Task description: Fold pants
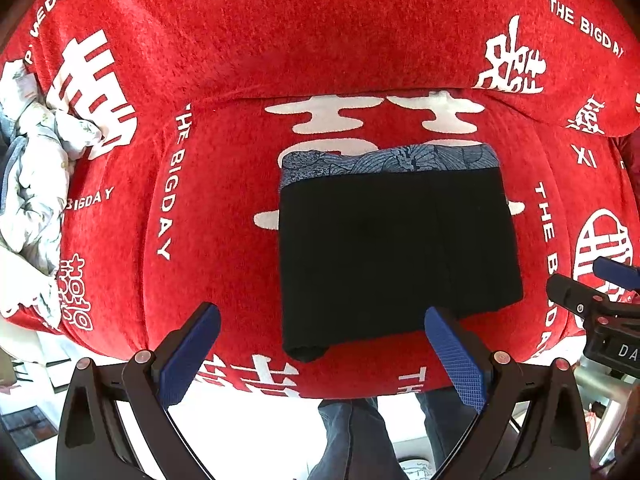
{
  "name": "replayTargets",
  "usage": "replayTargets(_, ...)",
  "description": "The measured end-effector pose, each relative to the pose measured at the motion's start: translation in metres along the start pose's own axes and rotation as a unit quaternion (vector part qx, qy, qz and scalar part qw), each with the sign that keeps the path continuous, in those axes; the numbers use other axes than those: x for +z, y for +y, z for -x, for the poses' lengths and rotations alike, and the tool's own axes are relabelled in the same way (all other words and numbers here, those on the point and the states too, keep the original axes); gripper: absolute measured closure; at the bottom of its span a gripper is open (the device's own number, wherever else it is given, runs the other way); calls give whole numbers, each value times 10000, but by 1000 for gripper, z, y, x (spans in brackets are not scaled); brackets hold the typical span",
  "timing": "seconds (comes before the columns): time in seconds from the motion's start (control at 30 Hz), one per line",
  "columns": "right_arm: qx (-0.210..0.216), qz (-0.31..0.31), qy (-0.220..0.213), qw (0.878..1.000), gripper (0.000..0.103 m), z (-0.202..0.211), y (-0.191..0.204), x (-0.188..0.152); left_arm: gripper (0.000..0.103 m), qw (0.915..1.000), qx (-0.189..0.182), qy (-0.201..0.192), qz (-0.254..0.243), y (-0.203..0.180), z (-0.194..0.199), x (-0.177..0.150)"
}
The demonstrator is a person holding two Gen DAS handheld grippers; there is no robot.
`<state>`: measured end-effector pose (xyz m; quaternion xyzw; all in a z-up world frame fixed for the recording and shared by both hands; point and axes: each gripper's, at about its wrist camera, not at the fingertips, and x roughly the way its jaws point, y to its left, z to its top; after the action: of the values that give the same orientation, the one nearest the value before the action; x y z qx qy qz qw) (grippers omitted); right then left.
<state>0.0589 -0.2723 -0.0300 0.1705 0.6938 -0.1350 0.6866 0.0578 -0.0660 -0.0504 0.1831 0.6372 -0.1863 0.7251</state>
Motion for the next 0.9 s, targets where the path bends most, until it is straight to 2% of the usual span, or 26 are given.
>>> replayTargets(0.9, -28, 146, 72, 9999, 16, -4, 4, 3, 1, 10000, -27, 63, 26, -1, -4, -2)
